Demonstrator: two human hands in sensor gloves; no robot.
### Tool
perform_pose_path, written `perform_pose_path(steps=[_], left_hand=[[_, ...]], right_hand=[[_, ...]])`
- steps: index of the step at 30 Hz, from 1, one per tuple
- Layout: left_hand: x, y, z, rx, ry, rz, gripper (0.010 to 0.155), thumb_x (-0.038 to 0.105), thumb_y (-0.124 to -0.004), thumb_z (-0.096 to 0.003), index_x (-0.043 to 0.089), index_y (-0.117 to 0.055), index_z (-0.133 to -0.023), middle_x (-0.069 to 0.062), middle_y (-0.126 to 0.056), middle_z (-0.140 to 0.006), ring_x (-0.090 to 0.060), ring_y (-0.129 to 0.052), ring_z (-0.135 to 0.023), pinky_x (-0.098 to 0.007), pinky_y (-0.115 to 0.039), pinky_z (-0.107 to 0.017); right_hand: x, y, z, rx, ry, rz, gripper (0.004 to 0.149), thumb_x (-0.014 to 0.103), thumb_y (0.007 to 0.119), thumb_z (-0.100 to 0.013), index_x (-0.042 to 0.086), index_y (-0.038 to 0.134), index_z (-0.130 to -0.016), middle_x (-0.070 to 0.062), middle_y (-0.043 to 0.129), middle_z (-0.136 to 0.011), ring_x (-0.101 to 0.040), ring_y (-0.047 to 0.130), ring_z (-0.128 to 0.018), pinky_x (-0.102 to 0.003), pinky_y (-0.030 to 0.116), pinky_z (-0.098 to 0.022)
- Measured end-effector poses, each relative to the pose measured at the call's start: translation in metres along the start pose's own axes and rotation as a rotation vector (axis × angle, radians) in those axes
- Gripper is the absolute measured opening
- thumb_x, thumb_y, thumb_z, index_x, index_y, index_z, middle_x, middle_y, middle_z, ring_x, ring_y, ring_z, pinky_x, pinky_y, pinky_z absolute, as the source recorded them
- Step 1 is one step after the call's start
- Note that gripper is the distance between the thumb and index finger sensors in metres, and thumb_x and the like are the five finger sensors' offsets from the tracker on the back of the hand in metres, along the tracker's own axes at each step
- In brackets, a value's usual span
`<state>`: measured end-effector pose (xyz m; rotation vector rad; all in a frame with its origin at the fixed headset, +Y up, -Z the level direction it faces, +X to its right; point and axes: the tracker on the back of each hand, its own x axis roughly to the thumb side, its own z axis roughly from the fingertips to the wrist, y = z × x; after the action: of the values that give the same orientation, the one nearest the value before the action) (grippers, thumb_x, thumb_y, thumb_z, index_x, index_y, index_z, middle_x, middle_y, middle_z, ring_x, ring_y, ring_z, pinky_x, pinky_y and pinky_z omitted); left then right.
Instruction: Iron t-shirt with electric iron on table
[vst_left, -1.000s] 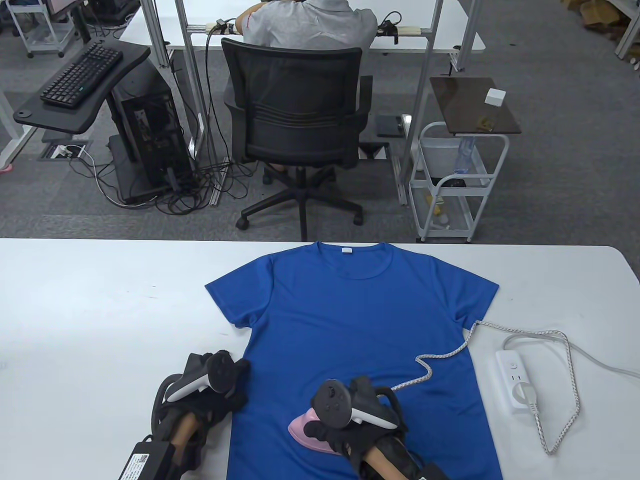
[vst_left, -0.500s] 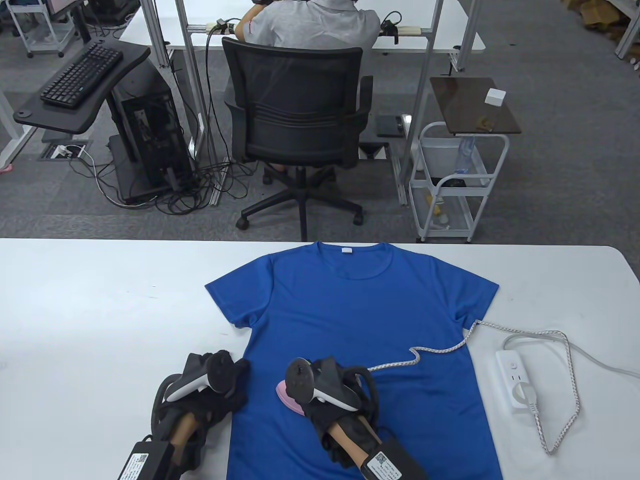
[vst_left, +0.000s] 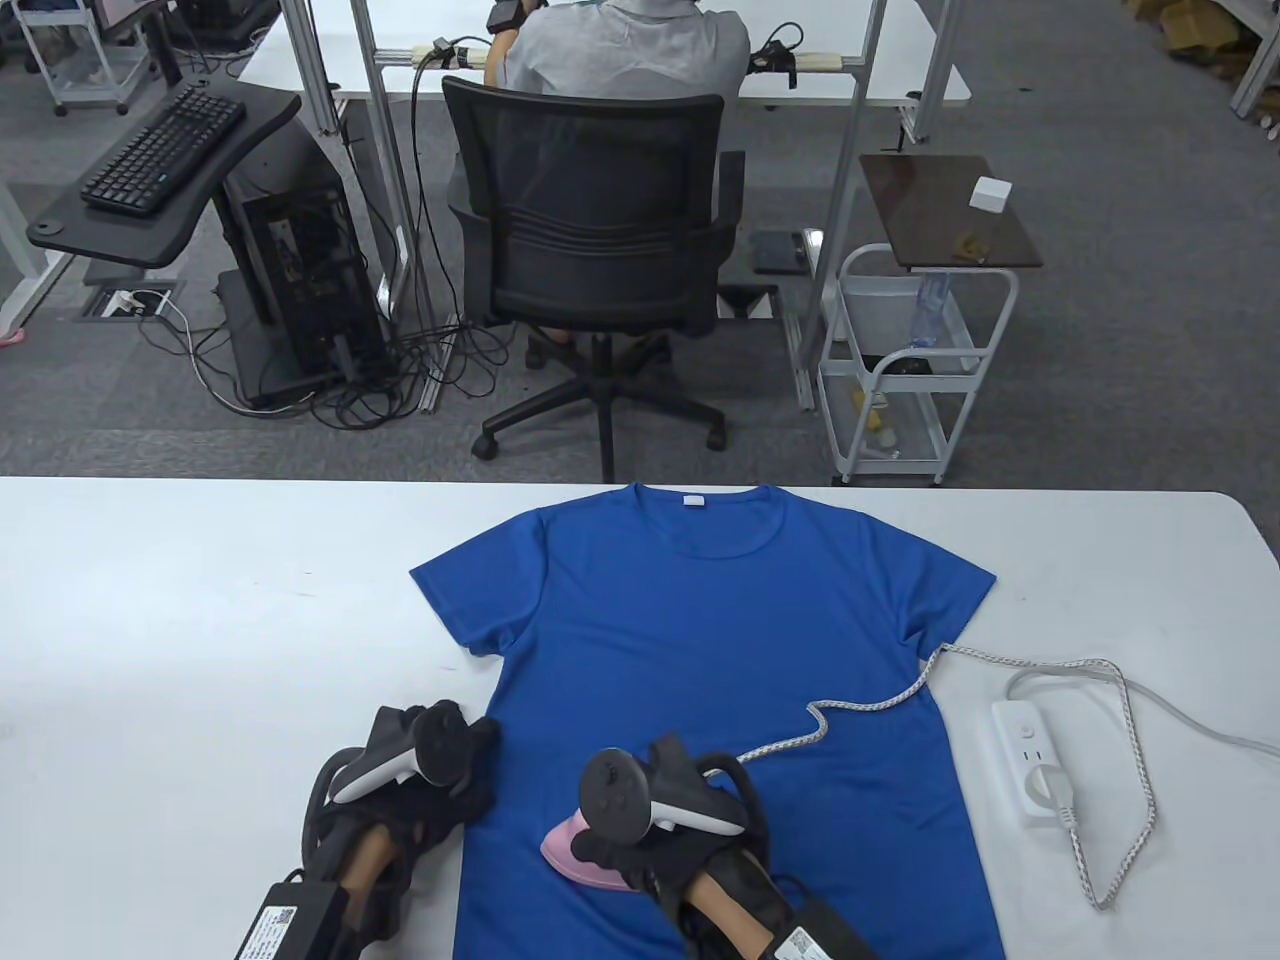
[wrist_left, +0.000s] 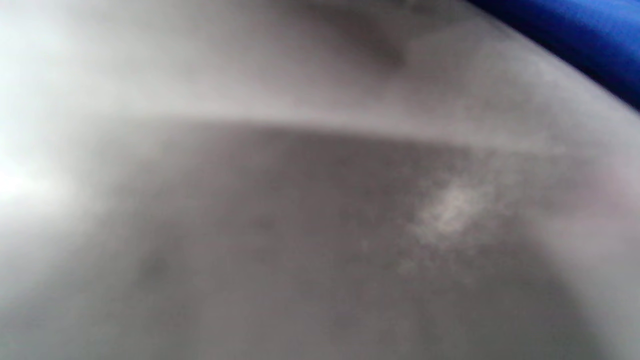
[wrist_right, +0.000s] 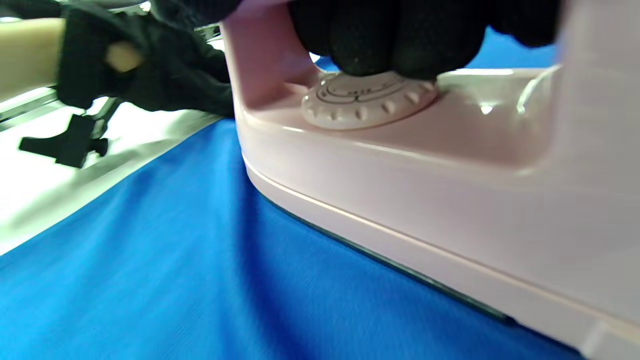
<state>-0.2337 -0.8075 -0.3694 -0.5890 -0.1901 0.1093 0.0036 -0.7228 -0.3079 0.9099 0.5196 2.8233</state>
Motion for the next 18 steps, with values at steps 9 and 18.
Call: perform_pose_path(steps=[9, 18], left_hand=[[0.0, 0.0, 0.0, -0.001, -0.002, 0.003, 0.074, 0.057, -0.055, -0.0465, 0.043, -0.015, -0.107, -0.004, -0.004, -0.114, -0.037, -0.007, -0.104, -0.056, -0.022, -0.073], [0.0, 0.0, 0.0, -0.005, -0.001, 0.004, 0.074, 0.057, -0.055, -0.0465, 0.044, -0.014, -0.107, -0.004, -0.003, -0.114, -0.037, -0.006, -0.104, -0.056, -0.022, -0.073]], right_hand=[[0.012, 0.002, 0.006, 0.093, -0.126, 0.013, 0.068, 0.046, 0.069, -0.043, 0.006, 0.07, -0.098, -0.018, 0.084, -0.079, -0.04, 0.089, -0.059, -0.056, 0.076, -0.048], [0.022, 0.005, 0.0, 0.054, -0.166, 0.04, 0.068, 0.046, 0.068, -0.043, 0.007, 0.071, -0.098, -0.018, 0.085, -0.079, -0.039, 0.09, -0.059, -0.055, 0.077, -0.047]])
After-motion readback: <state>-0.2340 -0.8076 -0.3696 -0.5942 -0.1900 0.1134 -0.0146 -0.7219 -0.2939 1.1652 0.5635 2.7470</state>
